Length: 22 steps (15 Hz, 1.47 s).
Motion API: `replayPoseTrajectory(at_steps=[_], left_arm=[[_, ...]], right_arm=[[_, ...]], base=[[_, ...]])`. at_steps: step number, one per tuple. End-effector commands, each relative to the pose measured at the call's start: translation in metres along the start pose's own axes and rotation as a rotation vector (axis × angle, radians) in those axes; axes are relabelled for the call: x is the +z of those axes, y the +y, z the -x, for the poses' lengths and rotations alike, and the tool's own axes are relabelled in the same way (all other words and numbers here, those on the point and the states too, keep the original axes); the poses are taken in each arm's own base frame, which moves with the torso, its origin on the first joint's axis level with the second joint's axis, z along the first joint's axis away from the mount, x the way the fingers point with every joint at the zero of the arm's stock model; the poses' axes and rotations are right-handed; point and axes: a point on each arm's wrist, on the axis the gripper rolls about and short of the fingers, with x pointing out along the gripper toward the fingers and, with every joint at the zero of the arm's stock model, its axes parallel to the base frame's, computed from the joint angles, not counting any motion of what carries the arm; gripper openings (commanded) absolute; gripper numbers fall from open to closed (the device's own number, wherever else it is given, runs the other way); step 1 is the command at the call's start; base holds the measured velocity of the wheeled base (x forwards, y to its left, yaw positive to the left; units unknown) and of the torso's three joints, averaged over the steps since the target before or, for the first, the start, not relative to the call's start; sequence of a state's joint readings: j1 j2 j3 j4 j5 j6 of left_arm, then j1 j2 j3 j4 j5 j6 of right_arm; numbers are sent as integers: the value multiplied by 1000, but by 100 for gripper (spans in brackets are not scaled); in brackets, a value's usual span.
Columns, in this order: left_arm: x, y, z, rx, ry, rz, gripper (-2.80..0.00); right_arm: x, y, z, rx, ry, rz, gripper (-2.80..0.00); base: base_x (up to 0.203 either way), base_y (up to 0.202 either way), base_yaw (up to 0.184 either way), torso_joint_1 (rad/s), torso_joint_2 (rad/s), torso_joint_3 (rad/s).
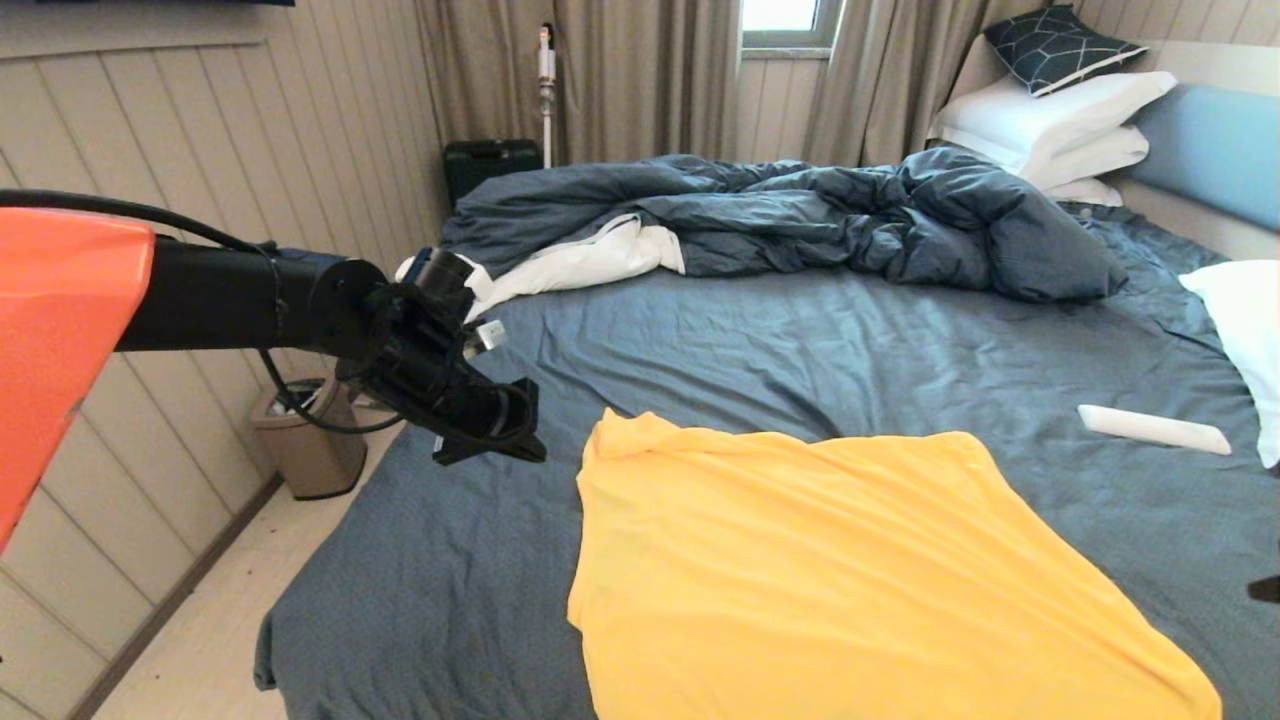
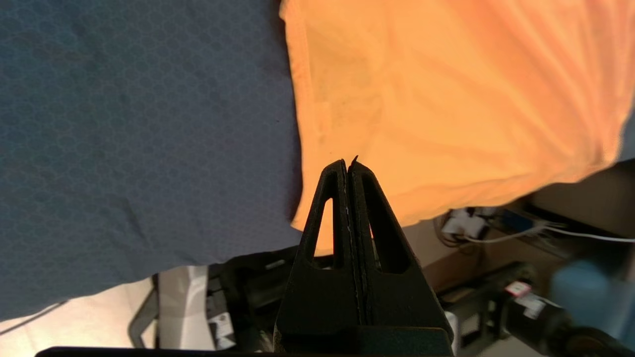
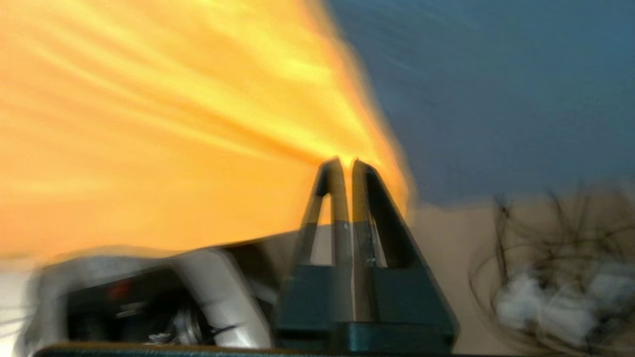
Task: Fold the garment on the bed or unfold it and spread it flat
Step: Unford the yellow T-shirt
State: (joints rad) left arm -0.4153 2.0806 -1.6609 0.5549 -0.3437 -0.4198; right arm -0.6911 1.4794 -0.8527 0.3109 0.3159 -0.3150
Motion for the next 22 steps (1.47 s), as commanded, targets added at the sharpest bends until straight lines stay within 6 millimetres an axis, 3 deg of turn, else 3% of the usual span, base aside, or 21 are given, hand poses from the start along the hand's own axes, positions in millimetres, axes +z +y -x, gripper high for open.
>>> replayPoseTrajectory(at_steps=[1,5,8,9,11,15,19,22], left_arm=[[-4,-4,-2,16,3,-7,-280],[2,-9,5,11,-37,-25,-280],[14,-17,-6,-5,-63,-117,-280],[16,-20,-12,-2,-67,-163,0],[23,-24,-30,-13,-87,-209,0],[40,-37,-83,-89,-234,-345,0],[36,-40,-140,-117,-327,-478,0],[34,-35,-181,-34,-461,-523,0]], right_arm=[[11,37,36,102,-115,102,-280],[45,103,24,387,-57,47,-280],[69,120,-15,434,7,-18,-280],[75,121,-25,441,0,-24,-280],[84,121,-41,463,-25,-29,-280],[88,107,-50,490,-21,-64,-280],[83,93,-50,486,-21,-94,-280],[74,85,-42,481,-25,-110,-280]], base=[[0,0,0,0,0,0],[0,0,0,0,0,0],[0,0,0,0,0,0],[0,0,0,0,0,0],[0,0,0,0,0,0],[0,0,0,0,0,0],[0,0,0,0,0,0],[0,0,0,0,0,0]])
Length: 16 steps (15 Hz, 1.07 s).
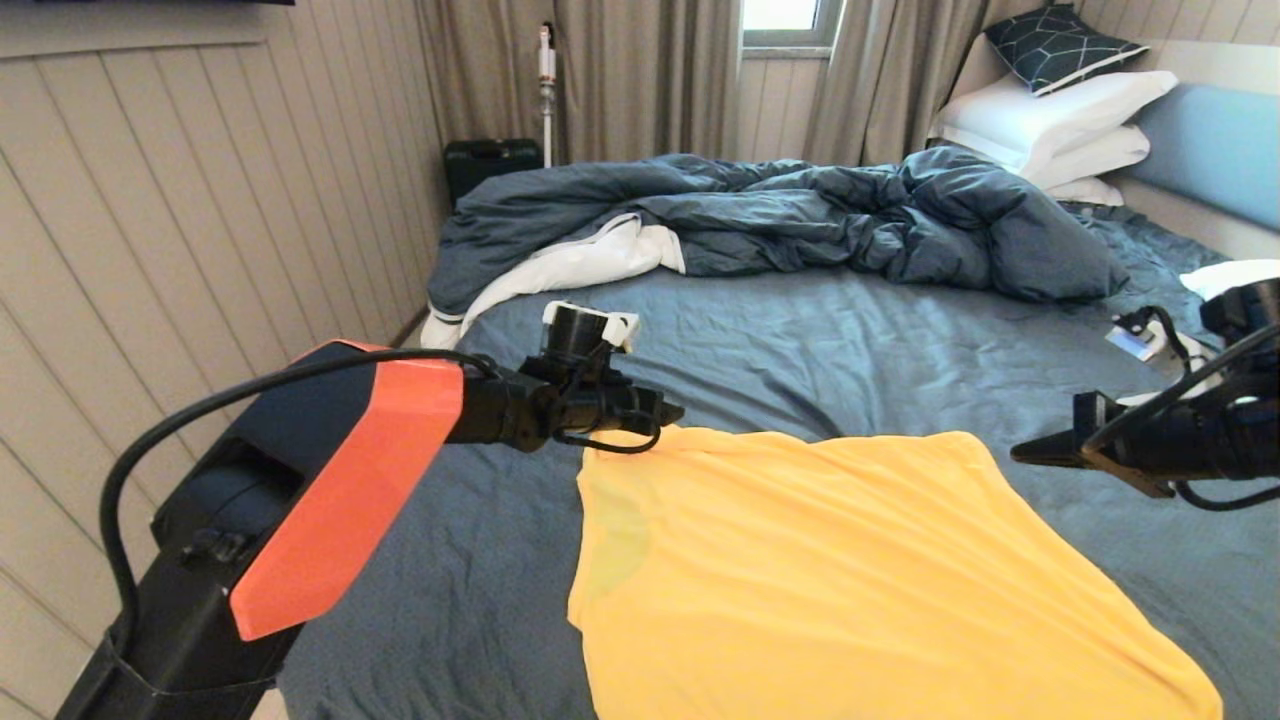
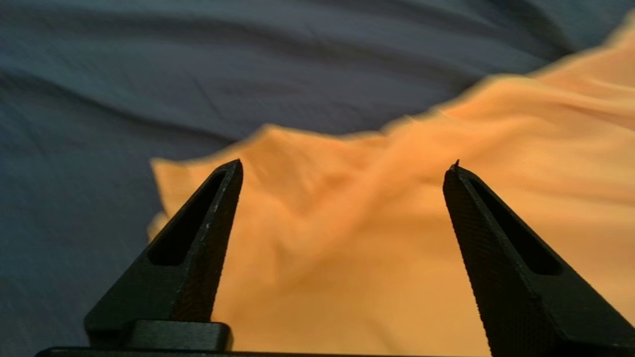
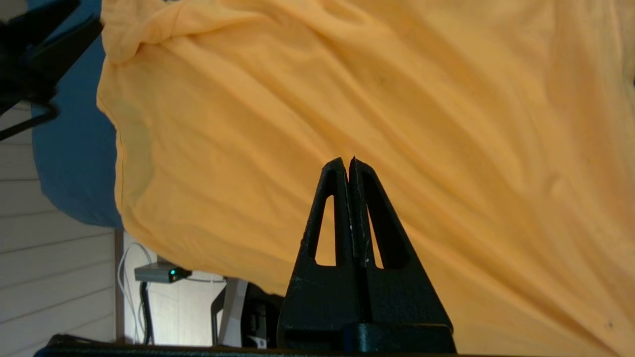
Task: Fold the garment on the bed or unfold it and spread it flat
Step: Unford the yellow T-shirt
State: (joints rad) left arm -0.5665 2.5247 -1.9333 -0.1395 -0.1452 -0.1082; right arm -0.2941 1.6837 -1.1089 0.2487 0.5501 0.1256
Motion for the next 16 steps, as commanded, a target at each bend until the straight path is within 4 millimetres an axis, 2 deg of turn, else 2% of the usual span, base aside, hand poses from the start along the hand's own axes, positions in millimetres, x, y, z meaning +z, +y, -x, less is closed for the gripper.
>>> replayPoseTrajectory(at_steps=[1,3,6,10,16], left_arm=[[-26,4,-21,41,25,-5,0],[-29,4,-24,108,18,-8,0],[-44,-5,-36,247,-1,-24,0],[-49,-21,-40,222,4,-39,0],[-53,-22,-43,200,13,-41,0]], right_arm=[[-6,-1,8,2,-7,-3,-280],[-15,0,12,9,-13,10,-280],[-23,5,19,18,-47,40,-280],[-30,3,17,16,-30,30,-280],[-30,2,16,14,-27,26,-280]], base=[[0,0,0,0,0,0],[0,0,0,0,0,0],[0,0,0,0,0,0],[0,0,0,0,0,0],[0,0,0,0,0,0]])
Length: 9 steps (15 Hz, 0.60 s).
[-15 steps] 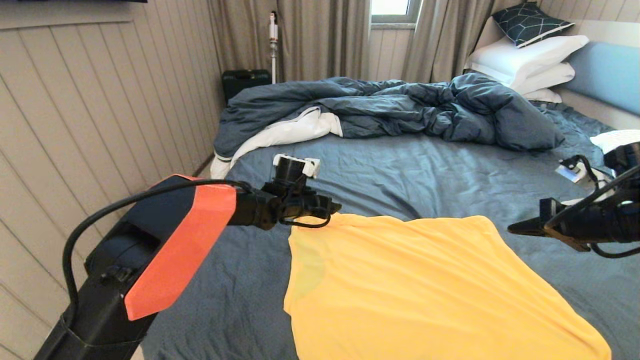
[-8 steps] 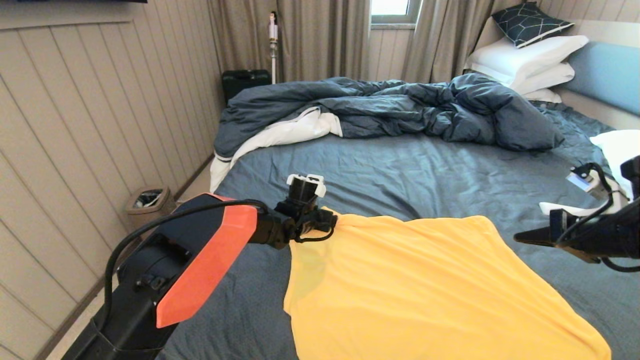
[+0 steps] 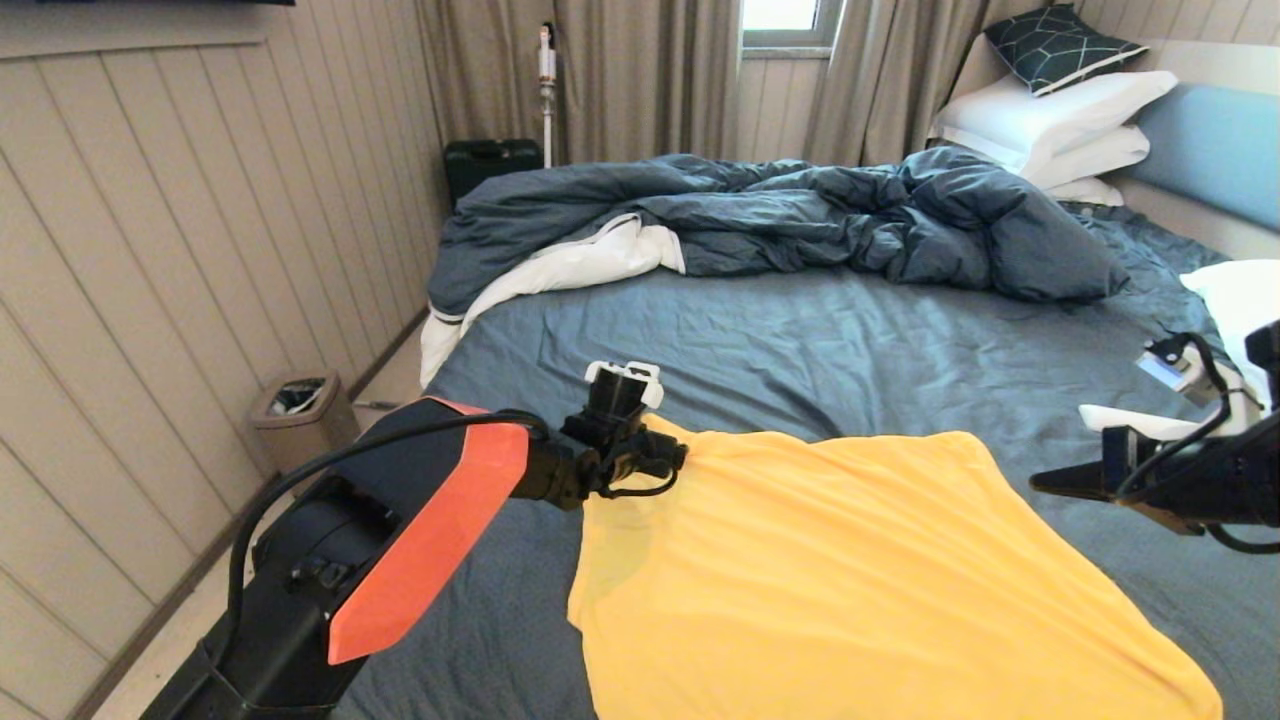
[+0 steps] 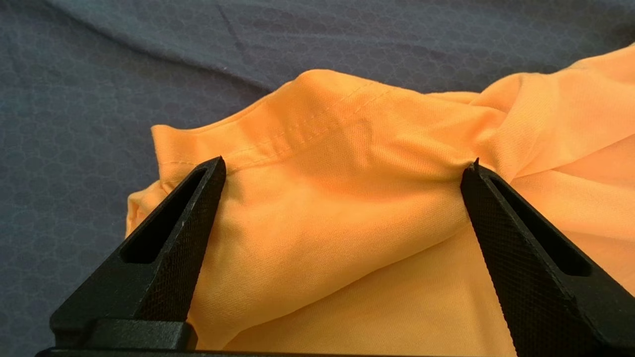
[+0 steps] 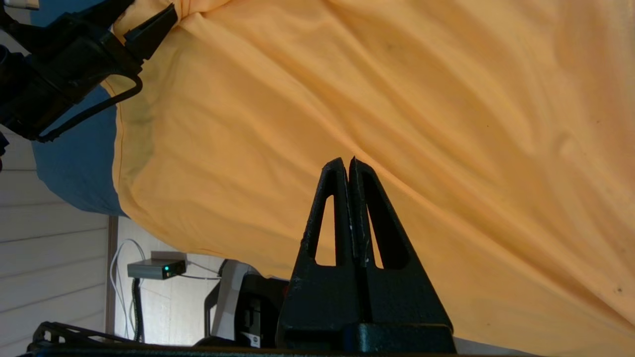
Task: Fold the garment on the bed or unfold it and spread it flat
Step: Unford the yellow T-shirt
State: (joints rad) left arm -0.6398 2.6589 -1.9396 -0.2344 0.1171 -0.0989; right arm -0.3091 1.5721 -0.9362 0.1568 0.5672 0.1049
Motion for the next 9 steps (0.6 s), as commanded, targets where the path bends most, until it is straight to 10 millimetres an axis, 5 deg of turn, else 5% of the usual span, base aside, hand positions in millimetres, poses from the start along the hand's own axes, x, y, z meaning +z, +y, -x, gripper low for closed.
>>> replayPoseTrajectory(at_steps=[1,7,8,9], left_arm=[[0,0,-1,1,-3,1,0],[-1,0,0,-3,3,0,0],[0,0,0,-4,0,1,-280],[0,0,0,-5,0,1,-280]], right_arm=[[0,0,-1,4,5,-3,-280],[-4,0,-1,3,13,-5,-280],[-4,0,0,3,11,-6,-280],[-4,0,1,2,7,-3,-280]], base=[[0,0,0,0,0,0],[0,0,0,0,0,0],[0,0,0,0,0,0],[0,0,0,0,0,0]])
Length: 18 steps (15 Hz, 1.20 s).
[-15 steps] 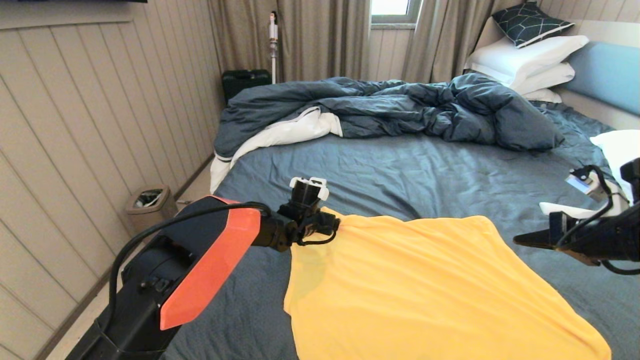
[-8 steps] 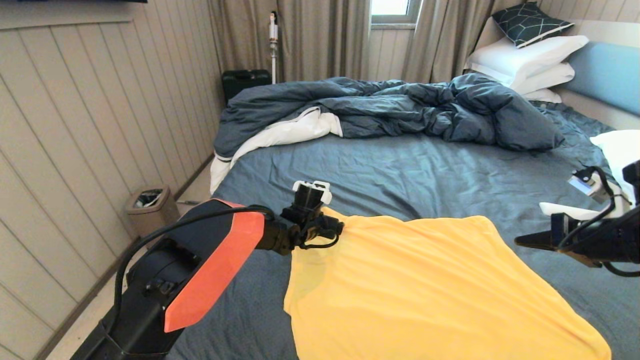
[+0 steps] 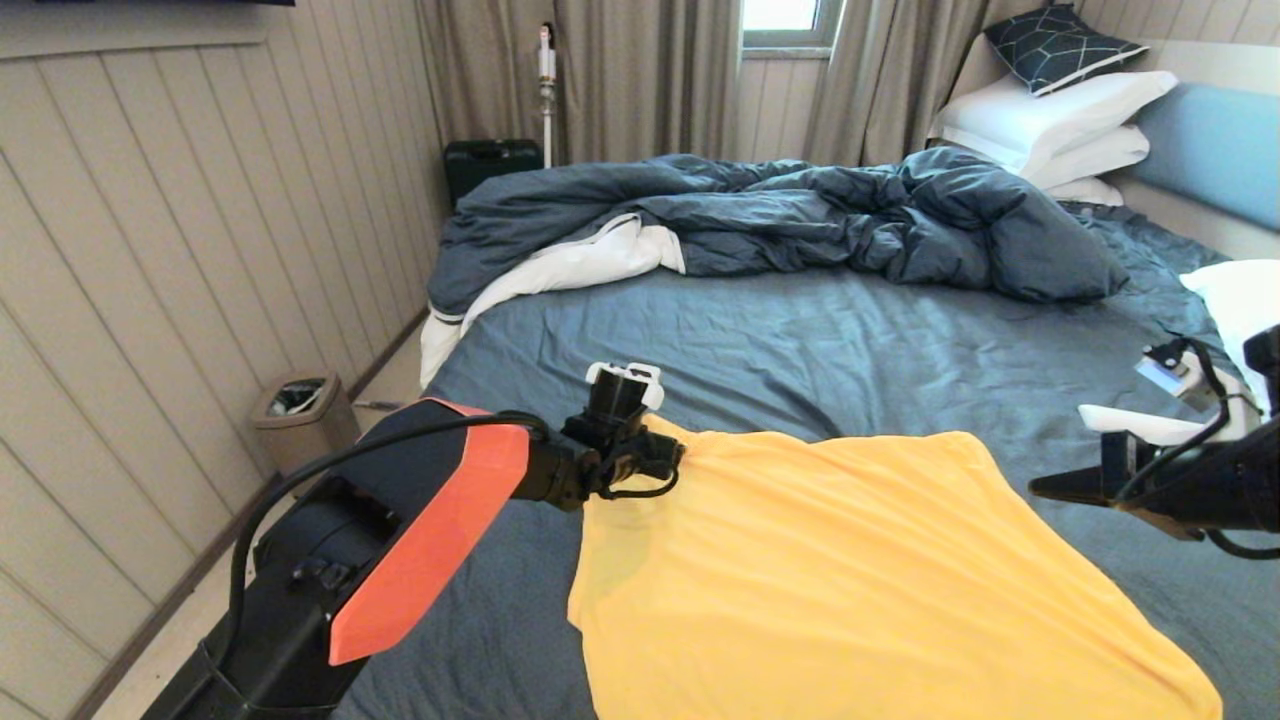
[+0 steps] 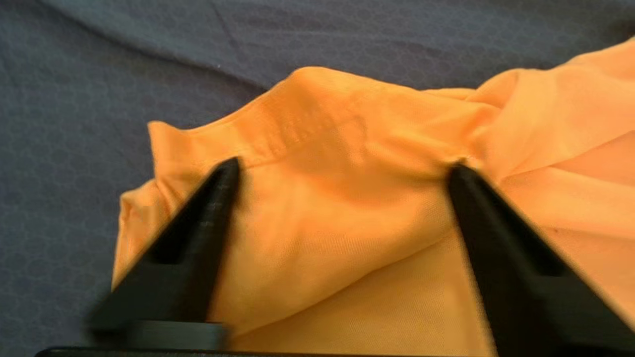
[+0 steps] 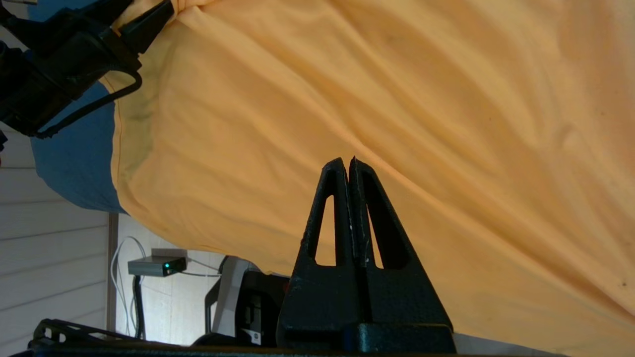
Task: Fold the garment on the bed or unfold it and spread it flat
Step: Unford the yellow T-shirt
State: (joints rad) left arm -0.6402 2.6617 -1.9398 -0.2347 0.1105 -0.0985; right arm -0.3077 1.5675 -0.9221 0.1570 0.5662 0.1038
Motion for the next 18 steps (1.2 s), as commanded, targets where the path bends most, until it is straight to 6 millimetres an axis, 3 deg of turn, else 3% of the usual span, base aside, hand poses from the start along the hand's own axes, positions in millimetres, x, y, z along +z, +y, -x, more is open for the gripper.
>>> replayPoseTrajectory(at_steps=[1,7,14,18], left_arm=[[0,0,0,-1,-2,2,-280],[-6,0,-5,-31,-7,-1,-280],[17,-1,-1,-25,-179,-113,-280],[14,16,-6,-23,-175,-147,-280]], right_arm=[[0,1,2,3,-5,2,-280],[-2,5,6,5,-13,9,-280],[-11,13,11,21,-8,24,-280],[-15,17,12,30,-3,33,-280]], base=[[0,0,0,0,0,0],[0,0,0,0,0,0],[0,0,0,0,0,0],[0,0,0,0,0,0]])
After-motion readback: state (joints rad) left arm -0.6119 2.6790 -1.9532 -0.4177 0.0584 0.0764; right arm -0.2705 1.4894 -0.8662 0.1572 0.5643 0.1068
